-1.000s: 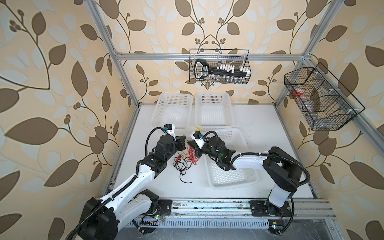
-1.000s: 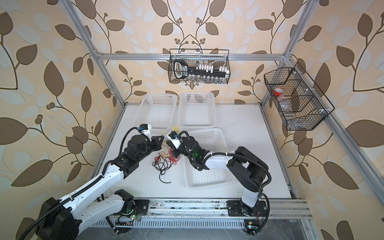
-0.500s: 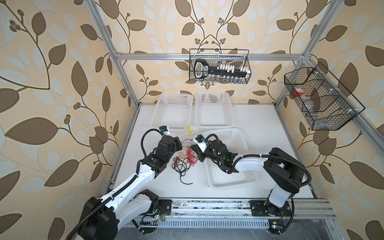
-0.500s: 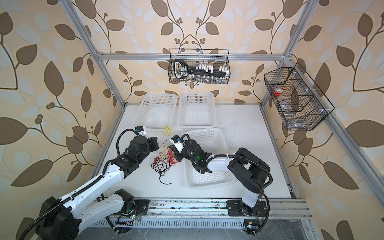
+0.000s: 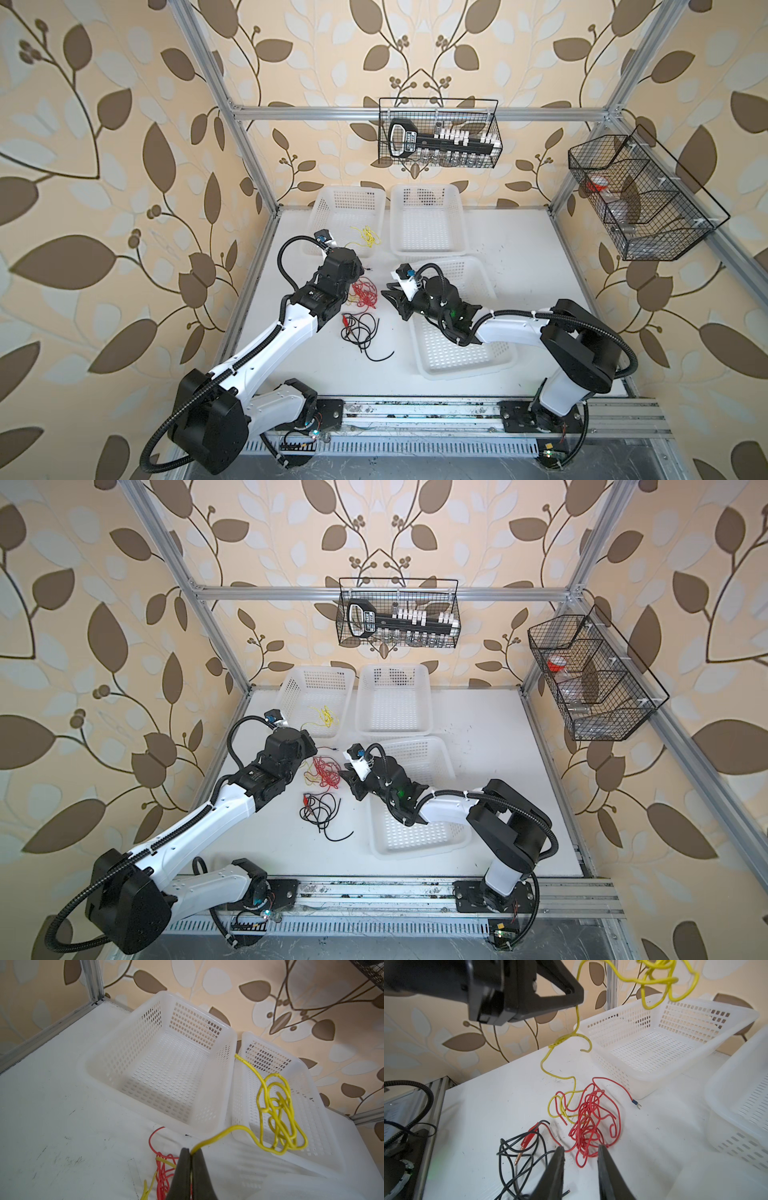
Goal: Untangle the cables
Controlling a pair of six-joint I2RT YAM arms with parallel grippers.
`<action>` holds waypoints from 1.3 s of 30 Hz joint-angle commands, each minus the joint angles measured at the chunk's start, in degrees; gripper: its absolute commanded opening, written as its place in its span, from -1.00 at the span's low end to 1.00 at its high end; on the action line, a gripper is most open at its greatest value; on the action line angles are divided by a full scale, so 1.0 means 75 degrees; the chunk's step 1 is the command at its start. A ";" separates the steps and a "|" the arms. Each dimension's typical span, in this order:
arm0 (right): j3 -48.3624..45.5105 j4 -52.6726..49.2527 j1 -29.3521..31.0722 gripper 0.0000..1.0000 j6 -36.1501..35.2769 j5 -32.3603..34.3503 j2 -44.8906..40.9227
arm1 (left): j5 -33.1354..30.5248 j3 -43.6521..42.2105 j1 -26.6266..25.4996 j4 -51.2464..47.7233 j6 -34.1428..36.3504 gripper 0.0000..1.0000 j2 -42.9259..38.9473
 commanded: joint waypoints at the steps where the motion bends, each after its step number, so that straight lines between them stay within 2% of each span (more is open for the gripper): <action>1: 0.0028 -0.0160 -0.0016 -0.25 0.0159 -0.0284 -0.0301 | -0.0318 0.0349 0.0039 -0.0210 -0.0046 -1.00 0.0155; 5: 0.0347 -0.0285 0.0034 -0.11 0.0729 -0.0616 -0.0216 | 0.0248 0.0077 0.0040 0.0032 -0.0268 -1.00 0.0116; 17: 0.1521 -0.0210 0.0271 -0.07 0.3009 -0.0916 0.1027 | 0.1396 0.0007 0.0041 0.0309 -0.1377 -1.00 -0.0211; 22: 0.1662 -0.0180 0.0271 -0.03 0.3170 -0.0706 0.1144 | 0.1624 0.0006 0.0039 0.0372 -0.1577 -1.00 -0.0386; 31: 0.2241 -0.0226 0.0260 -0.02 0.3123 -0.0845 0.1490 | 0.2039 -0.0051 0.0039 0.0115 -0.1659 -1.00 -0.0666; 34: 0.2555 -0.0347 0.0259 -0.13 0.3208 -0.0843 0.1778 | 0.2077 -0.0127 0.0039 0.0111 -0.1686 -1.00 -0.0823; 39: 0.2640 -0.0163 0.0237 -0.64 0.3332 -0.0859 0.1986 | 0.1825 -0.0105 0.0042 -0.0097 -0.1541 -1.00 -0.0930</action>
